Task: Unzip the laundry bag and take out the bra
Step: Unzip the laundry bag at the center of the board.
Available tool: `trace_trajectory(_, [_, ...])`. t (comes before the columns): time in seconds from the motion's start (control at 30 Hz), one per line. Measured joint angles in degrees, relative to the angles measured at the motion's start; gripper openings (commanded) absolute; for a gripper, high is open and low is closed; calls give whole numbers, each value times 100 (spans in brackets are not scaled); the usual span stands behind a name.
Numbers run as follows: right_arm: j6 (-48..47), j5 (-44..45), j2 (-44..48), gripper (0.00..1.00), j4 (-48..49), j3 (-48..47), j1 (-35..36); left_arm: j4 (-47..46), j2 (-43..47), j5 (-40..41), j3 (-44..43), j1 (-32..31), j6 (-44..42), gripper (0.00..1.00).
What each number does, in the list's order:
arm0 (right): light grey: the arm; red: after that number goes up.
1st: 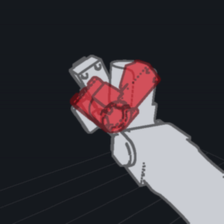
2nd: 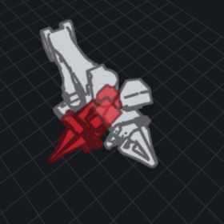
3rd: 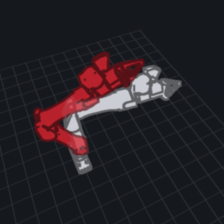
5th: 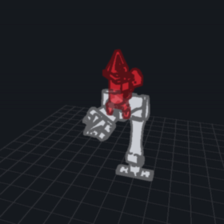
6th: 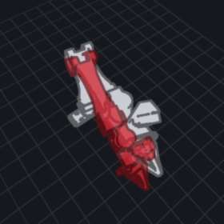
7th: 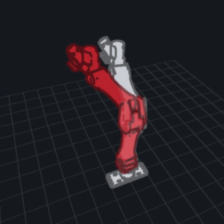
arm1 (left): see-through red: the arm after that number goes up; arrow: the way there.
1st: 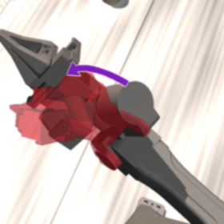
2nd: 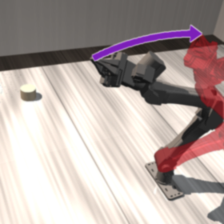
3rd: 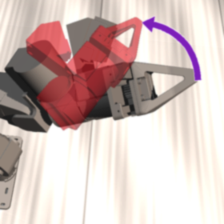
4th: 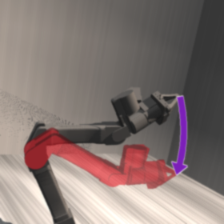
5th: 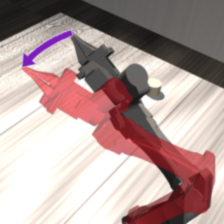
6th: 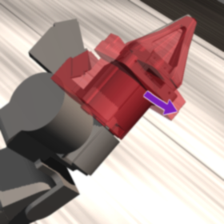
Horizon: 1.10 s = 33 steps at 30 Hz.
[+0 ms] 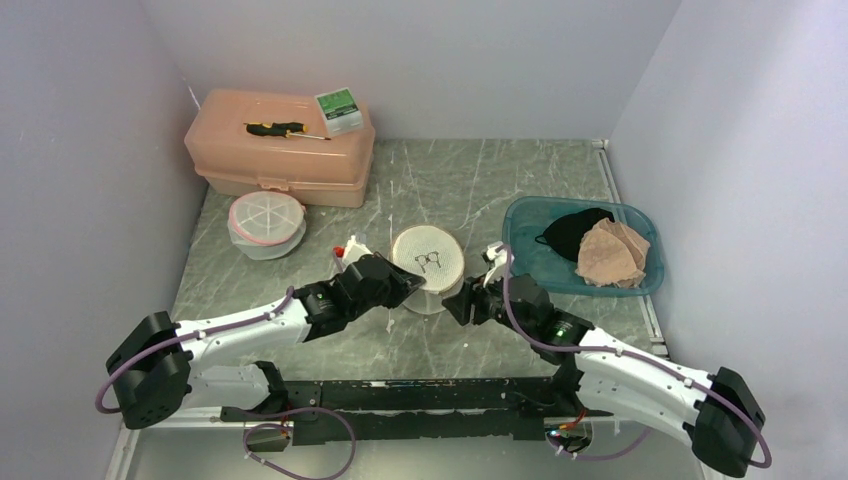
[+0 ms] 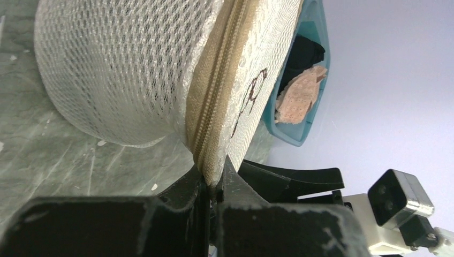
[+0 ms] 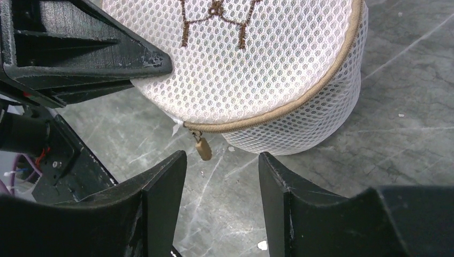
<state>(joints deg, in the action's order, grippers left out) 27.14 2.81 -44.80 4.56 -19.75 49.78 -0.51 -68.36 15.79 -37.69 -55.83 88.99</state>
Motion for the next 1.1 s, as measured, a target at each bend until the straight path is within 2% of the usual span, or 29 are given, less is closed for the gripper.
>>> trace_trajectory(0.5, [-125, -48, -769, 50, 219, -210, 105, 240, 0, 11, -7, 4, 74, 3])
trace_trajectory(0.67, [-144, -61, -887, 37, 302, -227, 138, 260, 0, 11, -46, 4, 72, 3])
trace_trajectory(0.83, [-149, -101, -979, 29, 369, -256, 144, 258, 0, 9, -59, 4, 72, 3])
trace_trajectory(1.0, [-166, -140, -1003, 9, 378, -260, 160, 256, 0, 11, -59, 4, 72, 3])
trace_trajectory(1.1, [-197, -168, -1001, 1, 369, -264, 173, 256, 0, 15, -59, 15, 70, 3])
